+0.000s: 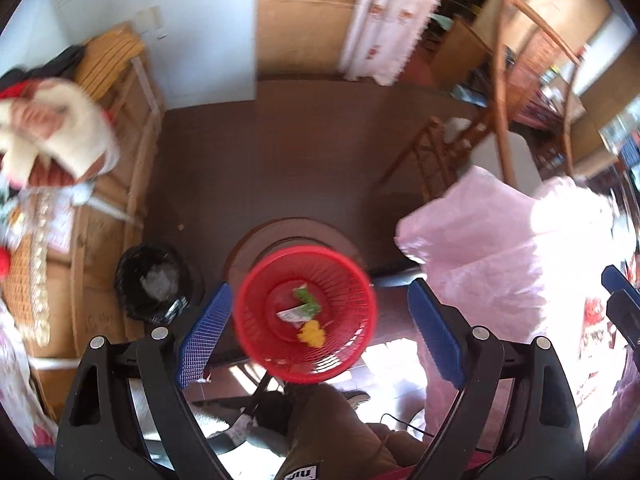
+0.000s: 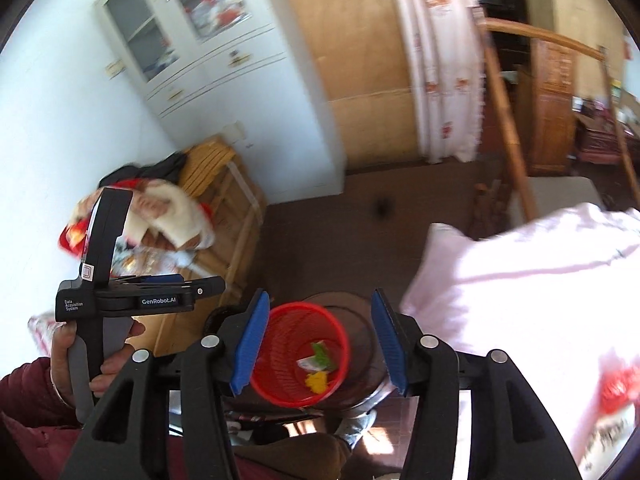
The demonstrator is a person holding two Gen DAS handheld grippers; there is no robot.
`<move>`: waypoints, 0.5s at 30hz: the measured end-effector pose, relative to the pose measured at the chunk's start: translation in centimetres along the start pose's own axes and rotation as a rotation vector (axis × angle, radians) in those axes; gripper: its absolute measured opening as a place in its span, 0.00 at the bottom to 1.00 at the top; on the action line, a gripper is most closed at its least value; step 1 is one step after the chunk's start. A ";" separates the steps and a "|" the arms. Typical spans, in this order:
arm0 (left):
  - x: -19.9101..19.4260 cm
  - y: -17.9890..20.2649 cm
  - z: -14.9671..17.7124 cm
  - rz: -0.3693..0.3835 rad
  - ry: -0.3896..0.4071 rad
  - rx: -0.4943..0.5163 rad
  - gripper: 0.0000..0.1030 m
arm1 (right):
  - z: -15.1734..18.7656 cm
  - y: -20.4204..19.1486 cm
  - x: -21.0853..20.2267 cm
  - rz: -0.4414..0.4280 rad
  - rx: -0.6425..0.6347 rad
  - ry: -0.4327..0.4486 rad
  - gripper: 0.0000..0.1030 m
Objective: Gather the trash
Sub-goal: 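Open the left tool over the basket while the right tool drops the flower, then return both tools to the table toward the white paper cup and cardboard sleeve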
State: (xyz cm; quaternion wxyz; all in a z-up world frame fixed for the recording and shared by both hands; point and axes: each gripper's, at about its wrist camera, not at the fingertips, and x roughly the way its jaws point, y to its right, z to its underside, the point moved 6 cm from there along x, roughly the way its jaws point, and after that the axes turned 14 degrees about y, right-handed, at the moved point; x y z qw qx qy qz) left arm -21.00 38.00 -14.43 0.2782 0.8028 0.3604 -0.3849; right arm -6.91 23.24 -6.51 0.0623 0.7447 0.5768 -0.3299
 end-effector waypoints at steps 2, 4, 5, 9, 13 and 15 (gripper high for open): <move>0.4 2.4 -0.4 0.037 0.000 0.049 0.84 | 0.2 1.6 -1.6 0.050 0.024 0.030 0.53; 0.7 4.9 -0.7 0.080 -0.001 0.106 0.84 | 0.6 3.5 -3.2 0.104 0.049 0.060 0.54; 0.9 6.3 -0.9 0.103 -0.002 0.135 0.84 | 0.7 4.3 -4.1 0.134 0.064 0.076 0.54; 1.5 12.5 -0.9 0.202 -0.010 0.258 0.84 | 1.9 8.1 -8.5 0.263 0.139 0.140 0.56; 1.8 19.3 0.0 0.310 -0.027 0.387 0.86 | 4.0 11.5 -13.6 0.412 0.232 0.203 0.58; 1.8 22.9 0.8 0.372 -0.042 0.456 0.86 | 5.3 13.1 -16.5 0.492 0.289 0.237 0.59</move>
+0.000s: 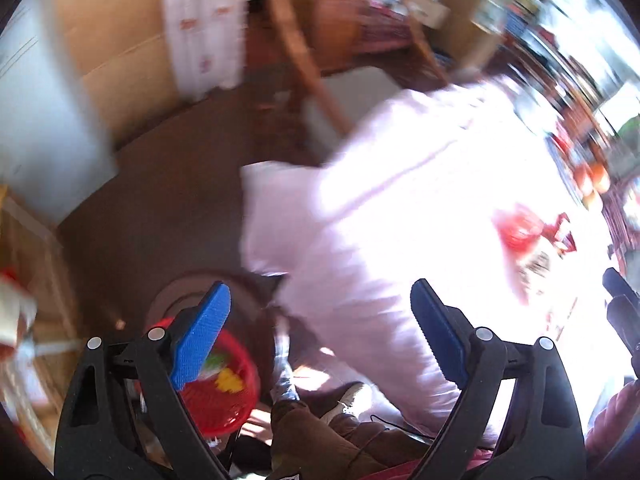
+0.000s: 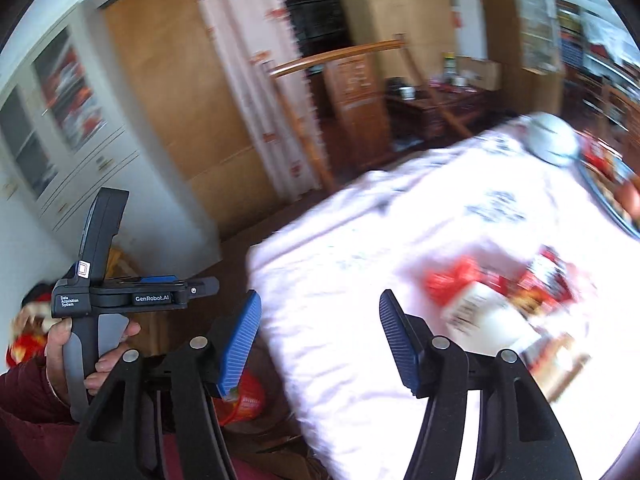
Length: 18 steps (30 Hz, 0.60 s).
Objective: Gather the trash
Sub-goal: 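Return both tools to the table toward the white paper cup and cardboard sleeve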
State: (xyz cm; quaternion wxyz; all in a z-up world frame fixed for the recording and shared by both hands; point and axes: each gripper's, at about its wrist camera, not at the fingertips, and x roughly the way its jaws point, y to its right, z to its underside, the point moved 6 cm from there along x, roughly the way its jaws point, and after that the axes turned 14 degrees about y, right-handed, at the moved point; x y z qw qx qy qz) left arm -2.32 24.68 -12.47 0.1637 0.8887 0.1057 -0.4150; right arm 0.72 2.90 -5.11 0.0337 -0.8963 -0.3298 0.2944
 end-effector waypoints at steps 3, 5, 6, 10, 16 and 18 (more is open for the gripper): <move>1.9 5.5 -1.0 0.094 -0.022 0.114 0.86 | 0.8 4.2 -3.0 0.127 0.090 0.043 0.61; 2.8 9.1 -1.1 0.160 -0.043 0.193 0.88 | 1.6 7.1 -5.3 0.211 0.152 0.071 0.62; 3.1 10.9 -1.1 0.191 -0.055 0.228 0.88 | 2.1 8.4 -6.4 0.252 0.182 0.084 0.63; 4.3 17.5 0.1 0.316 -0.109 0.345 0.89 | 4.1 12.6 -10.1 0.385 0.300 0.123 0.65; 5.2 25.7 2.6 0.443 -0.163 0.490 0.89 | 6.5 15.8 -14.0 0.525 0.384 0.158 0.66; 5.2 27.7 3.5 0.468 -0.168 0.552 0.90 | 7.0 16.3 -14.7 0.551 0.400 0.161 0.66</move>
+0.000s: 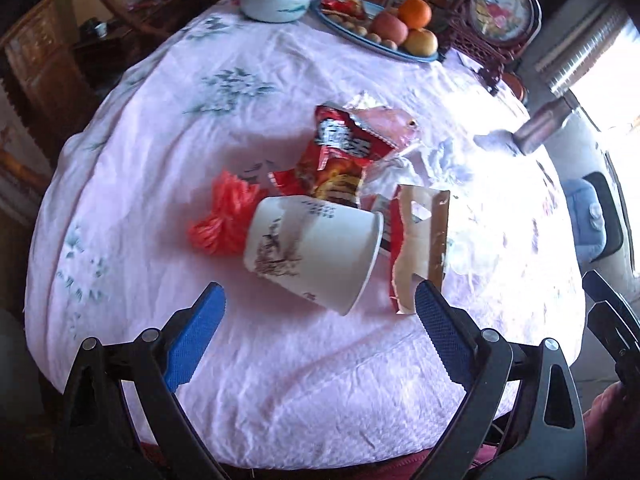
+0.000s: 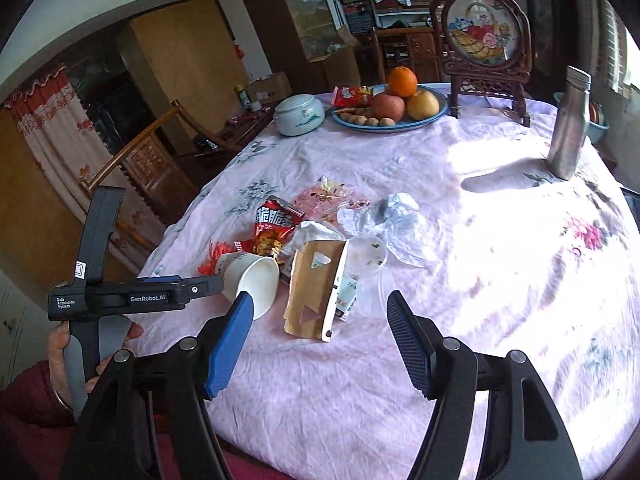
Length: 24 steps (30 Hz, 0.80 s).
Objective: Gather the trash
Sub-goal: 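Return both tools to the table toward the white paper cup and cardboard sleeve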
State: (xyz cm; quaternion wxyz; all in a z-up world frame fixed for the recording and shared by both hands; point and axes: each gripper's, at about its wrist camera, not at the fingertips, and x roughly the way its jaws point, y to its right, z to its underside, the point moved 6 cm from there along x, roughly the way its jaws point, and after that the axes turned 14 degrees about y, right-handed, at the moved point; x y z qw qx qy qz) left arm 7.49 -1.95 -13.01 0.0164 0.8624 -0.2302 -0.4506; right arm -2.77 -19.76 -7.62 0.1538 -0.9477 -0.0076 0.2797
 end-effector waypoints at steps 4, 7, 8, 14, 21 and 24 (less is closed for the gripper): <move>2.8 1.7 0.1 -0.009 -0.051 0.052 0.90 | 0.1 1.3 -0.2 0.033 0.012 0.001 0.66; 4.4 0.4 0.8 -0.073 -0.093 0.042 0.90 | -0.2 1.8 -0.3 0.039 0.017 0.010 0.67; 4.7 -0.5 1.0 -0.104 -0.104 0.032 0.90 | -0.4 1.9 -0.2 0.033 0.022 0.011 0.67; 1.6 -7.3 2.4 -0.249 -0.089 -0.068 0.90 | -0.6 -0.2 2.4 -0.074 0.013 -0.037 0.68; -4.2 -13.5 5.6 -0.365 -0.064 -0.231 0.90 | -0.1 -5.5 5.1 -0.227 -0.073 -0.106 0.68; -5.7 -13.4 5.9 -0.343 -0.025 -0.259 0.90 | 0.2 -6.8 5.4 -0.258 -0.104 -0.120 0.68</move>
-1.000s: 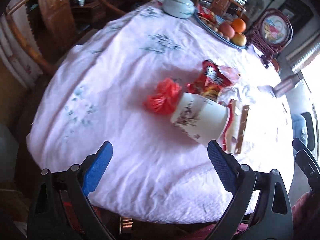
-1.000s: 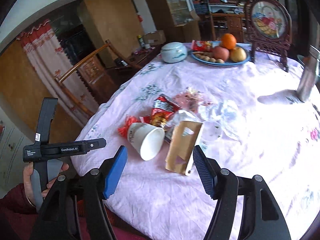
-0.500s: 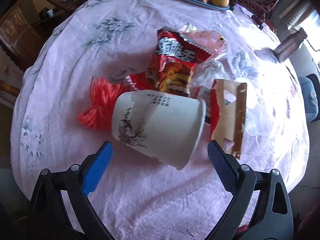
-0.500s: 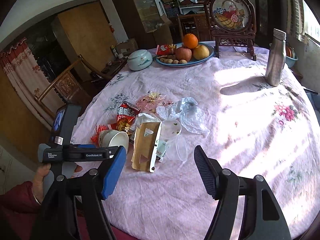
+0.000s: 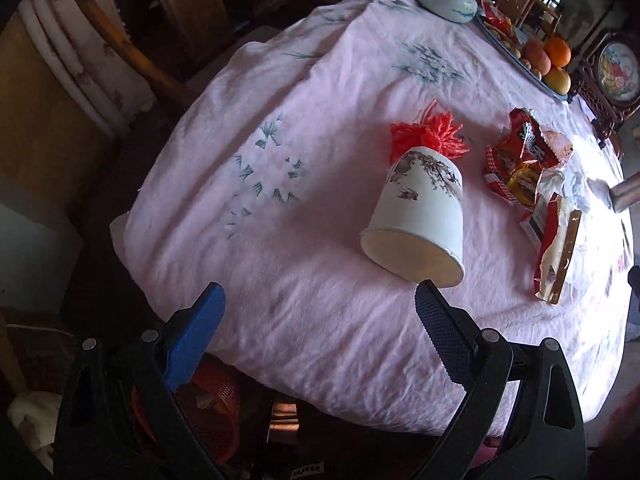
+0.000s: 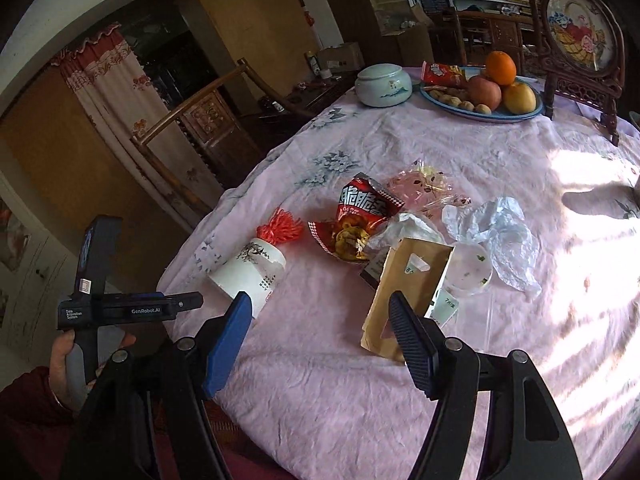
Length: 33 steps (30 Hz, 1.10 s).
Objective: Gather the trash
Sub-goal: 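Return both tools to the table toward the white paper cup and cardboard sleeve, then grasp the white paper cup with the left tool while the right tool grasps the brown cardboard sleeve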
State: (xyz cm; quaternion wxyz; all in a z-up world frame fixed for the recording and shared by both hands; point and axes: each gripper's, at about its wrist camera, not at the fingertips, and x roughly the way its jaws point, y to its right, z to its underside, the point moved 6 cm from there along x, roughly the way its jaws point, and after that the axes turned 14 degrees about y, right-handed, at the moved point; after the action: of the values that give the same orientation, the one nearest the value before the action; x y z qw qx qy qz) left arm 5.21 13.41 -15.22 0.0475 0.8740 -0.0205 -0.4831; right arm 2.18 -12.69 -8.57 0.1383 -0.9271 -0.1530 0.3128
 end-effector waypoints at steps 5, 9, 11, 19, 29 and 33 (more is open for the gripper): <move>-0.5 3.5 -1.2 0.042 0.066 0.100 0.90 | 0.3 0.2 -0.5 0.010 0.000 -0.001 0.68; 2.4 6.8 -2.2 0.065 0.033 0.193 0.91 | 0.6 1.8 -2.1 0.069 0.018 0.018 0.69; 4.3 8.0 -2.2 0.065 -0.002 0.228 0.91 | 0.7 3.0 -3.2 0.114 0.035 0.039 0.71; 7.6 7.9 -1.2 0.011 -0.039 0.248 0.76 | 1.7 7.2 -6.0 0.234 0.161 0.077 0.74; 0.0 5.7 -3.0 0.068 0.095 0.149 0.75 | 4.2 7.9 1.0 0.142 0.303 -0.093 0.74; -1.7 4.2 -2.5 0.037 0.104 0.120 0.75 | 4.8 7.1 3.9 0.136 0.282 -0.136 0.74</move>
State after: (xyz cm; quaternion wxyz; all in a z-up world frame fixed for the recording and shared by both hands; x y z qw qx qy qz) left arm 6.50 9.58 -12.02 0.0048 0.8987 -0.0631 -0.4339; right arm 3.50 -17.00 -16.84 0.2350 -0.8834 -0.0533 0.4018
